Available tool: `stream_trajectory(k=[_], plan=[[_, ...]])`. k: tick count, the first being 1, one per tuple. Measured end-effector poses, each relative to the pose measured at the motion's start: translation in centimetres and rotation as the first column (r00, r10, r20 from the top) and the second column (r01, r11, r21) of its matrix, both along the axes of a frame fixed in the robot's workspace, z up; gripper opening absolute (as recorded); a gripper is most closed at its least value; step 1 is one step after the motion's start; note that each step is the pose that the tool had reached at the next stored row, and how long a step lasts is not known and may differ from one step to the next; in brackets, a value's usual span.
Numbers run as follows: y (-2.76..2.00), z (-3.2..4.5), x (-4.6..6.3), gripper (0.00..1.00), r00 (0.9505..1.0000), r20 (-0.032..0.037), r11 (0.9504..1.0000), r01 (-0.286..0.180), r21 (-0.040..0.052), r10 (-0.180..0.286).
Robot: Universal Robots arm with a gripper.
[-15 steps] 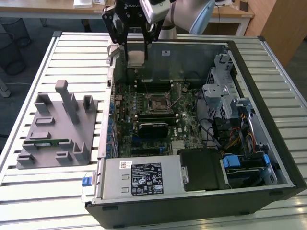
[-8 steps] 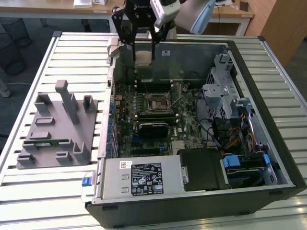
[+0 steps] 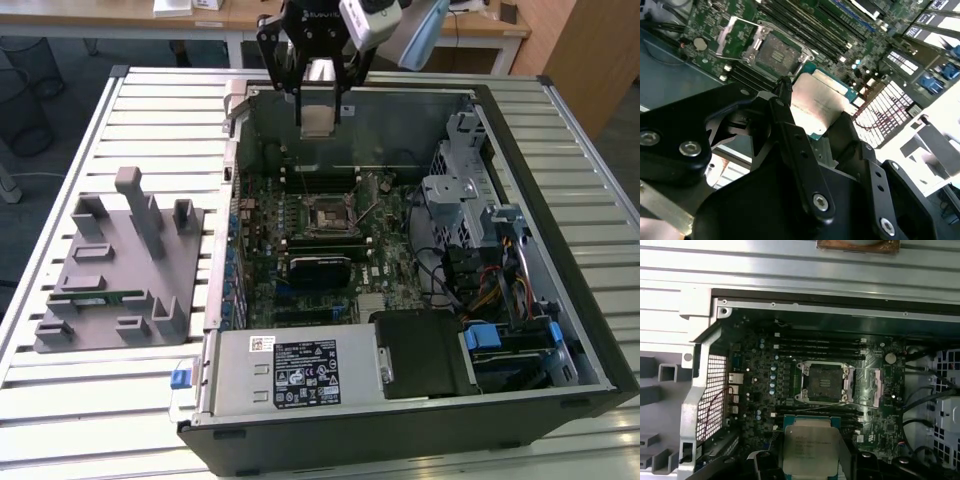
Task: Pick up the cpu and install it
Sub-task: 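Pick up the cpu and move it towards the insertion slot, then place the cpu into insertion slot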
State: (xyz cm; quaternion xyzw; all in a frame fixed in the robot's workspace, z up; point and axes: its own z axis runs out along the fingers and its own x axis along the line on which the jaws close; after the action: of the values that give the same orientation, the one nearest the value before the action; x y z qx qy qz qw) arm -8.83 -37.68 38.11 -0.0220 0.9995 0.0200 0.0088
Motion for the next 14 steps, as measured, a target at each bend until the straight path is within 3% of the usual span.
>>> stream_trajectory(k=[3, 10, 14], plan=[[0.05, -0.07, 0.56, 0.54, 1.0, 0.0004, 1.0, 0.0, 0.0001, 0.0], [0.05, -0.07, 0.61, 0.54, 1.0, 0.0004, 1.0, 0.001, 0.0, -0.001], [0.06, -0.12, 0.61, 0.54, 0.9992, 0.0012, 0.9992, 0.04, -0.0005, -0.04]])
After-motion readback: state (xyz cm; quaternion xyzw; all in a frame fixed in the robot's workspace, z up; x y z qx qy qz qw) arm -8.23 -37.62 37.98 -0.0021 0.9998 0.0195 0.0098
